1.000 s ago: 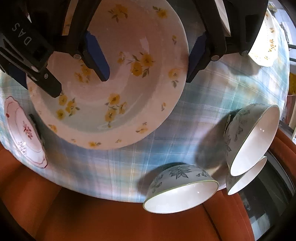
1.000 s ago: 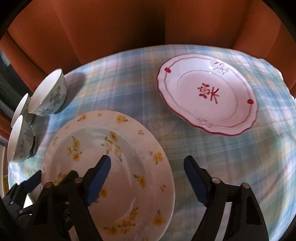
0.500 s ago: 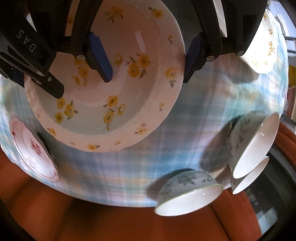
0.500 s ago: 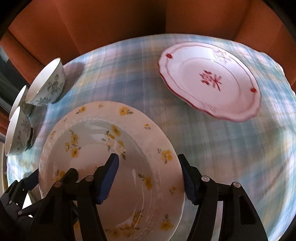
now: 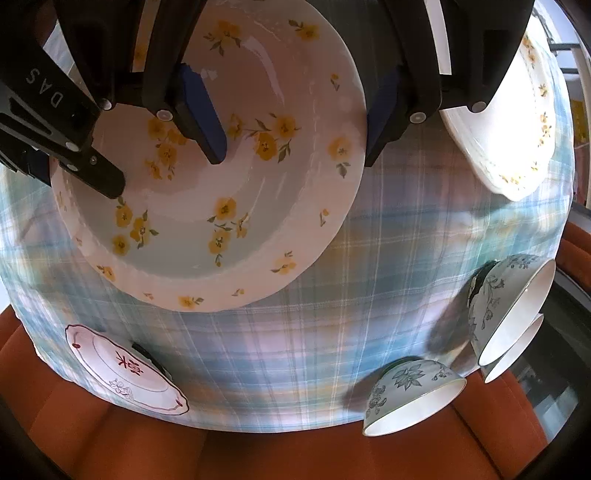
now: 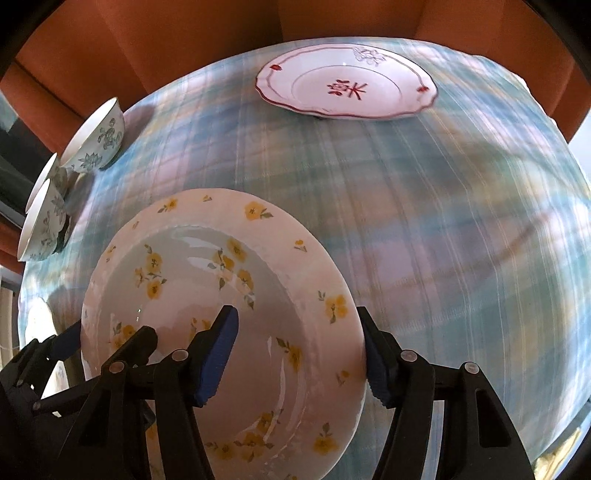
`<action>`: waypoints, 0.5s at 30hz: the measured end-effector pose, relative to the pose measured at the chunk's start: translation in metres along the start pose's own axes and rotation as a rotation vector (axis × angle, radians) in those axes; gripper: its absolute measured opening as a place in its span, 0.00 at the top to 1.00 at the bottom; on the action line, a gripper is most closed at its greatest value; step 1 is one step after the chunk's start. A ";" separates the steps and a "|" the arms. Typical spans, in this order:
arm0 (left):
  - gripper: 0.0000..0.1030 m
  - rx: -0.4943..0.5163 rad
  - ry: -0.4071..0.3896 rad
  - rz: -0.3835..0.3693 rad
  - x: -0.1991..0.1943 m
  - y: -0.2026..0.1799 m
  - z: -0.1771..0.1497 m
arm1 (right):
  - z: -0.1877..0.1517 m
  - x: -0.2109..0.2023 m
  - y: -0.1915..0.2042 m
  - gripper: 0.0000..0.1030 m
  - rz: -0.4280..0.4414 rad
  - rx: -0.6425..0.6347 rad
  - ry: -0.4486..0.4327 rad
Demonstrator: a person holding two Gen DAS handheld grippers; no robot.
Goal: Organize plates and bowls
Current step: 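Grasp the rim of the deep yellow-flower soup plate with the right gripper, then carry the soup plate and lower it onto the scalloped plate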
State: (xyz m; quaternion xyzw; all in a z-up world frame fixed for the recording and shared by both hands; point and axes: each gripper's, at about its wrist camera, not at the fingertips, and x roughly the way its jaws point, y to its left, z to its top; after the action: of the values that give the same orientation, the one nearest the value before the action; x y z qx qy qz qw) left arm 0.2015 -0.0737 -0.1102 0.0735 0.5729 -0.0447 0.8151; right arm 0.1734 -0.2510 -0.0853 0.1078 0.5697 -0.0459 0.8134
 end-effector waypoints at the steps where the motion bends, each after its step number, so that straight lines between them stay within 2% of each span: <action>1: 0.29 -0.008 0.001 -0.001 0.000 0.001 0.001 | 0.001 0.001 0.000 0.43 0.000 -0.007 0.000; 8: 0.27 -0.071 -0.001 0.035 -0.001 0.002 0.002 | -0.001 0.002 0.001 0.42 0.030 -0.055 -0.030; 15: 0.30 -0.052 0.007 0.050 -0.008 -0.003 0.001 | 0.000 0.000 0.002 0.41 0.013 -0.054 -0.024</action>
State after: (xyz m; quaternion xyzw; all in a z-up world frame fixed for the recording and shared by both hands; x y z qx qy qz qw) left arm 0.1989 -0.0765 -0.1023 0.0667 0.5748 -0.0090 0.8155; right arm 0.1740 -0.2489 -0.0844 0.0889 0.5601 -0.0265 0.8232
